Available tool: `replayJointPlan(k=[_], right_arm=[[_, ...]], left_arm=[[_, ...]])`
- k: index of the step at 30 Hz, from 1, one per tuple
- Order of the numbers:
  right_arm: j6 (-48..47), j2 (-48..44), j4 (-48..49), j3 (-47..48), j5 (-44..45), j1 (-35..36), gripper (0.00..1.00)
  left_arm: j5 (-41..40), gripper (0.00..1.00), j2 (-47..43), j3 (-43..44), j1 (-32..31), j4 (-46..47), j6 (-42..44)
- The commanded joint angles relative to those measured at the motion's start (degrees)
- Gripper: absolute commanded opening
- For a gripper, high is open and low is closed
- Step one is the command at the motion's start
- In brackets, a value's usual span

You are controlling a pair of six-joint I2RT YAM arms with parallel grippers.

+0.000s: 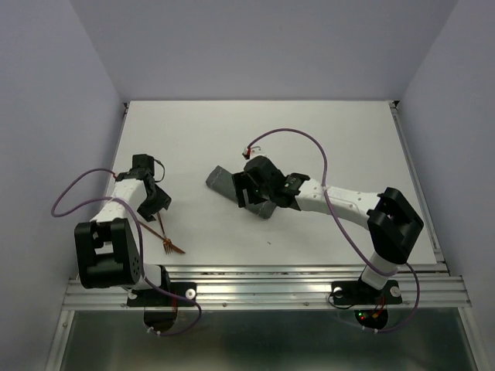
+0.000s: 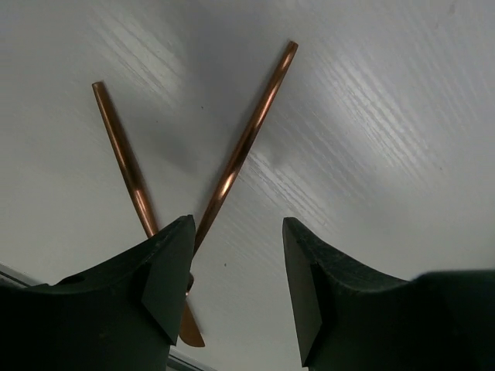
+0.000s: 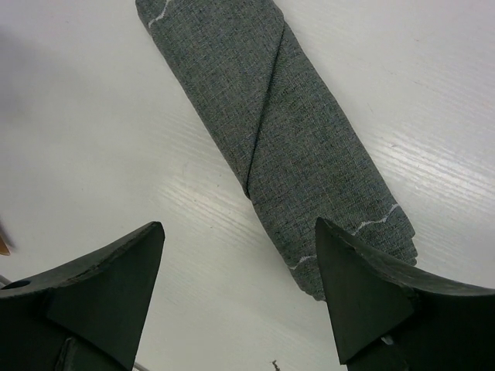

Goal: Fold the napkin into a case and place the utensils inside
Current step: Move the fork to the center of the board.

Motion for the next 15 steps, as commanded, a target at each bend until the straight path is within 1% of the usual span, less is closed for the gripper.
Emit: replayJointPlan(k=[1, 4, 7, 9, 10, 11, 15], right_arm=[[-1.15, -0.37, 1.11, 0.78, -0.52, -0.08, 0.84], [-0.97, -0.72, 1.02, 0.08, -0.17, -0.08, 0.84], [-0.97, -0.72, 0.94, -0.10, -0.08, -0.08, 0.84], [-0.97, -0.72, 0.85, -0.10, 0.18, -0.08, 0.84], [-0.97, -0.64, 0.85, -0.10, 0.27, -0.08, 0.84], [-0.89, -0.72, 0.85, -0.01, 0.54, -0.08, 0.84], [-1.06, -0.46, 0.59, 0.25, 1.24, -0.08, 0.85]], left_arm=[[-1.20, 0.61, 1.88, -1.24, -0.16, 1.60, -2.78], [-1.20, 0.59, 2.49, -2.57, -0.07, 3.10, -3.22], [-1.90, 0.55, 3.63, -3.36, -0.07, 4.06, -3.40], [-1.46, 0.51, 4.68, -3.80, -0.07, 4.85, -3.66], [-1.03, 0.46, 4.95, -4.06, -0.16, 5.38, -3.66], [-0.59, 0.44, 5.21, -4.41, -0.07, 6.08, -3.66], [0.56, 0.39, 6.44, -4.94, -0.07, 7.58, -3.66]])
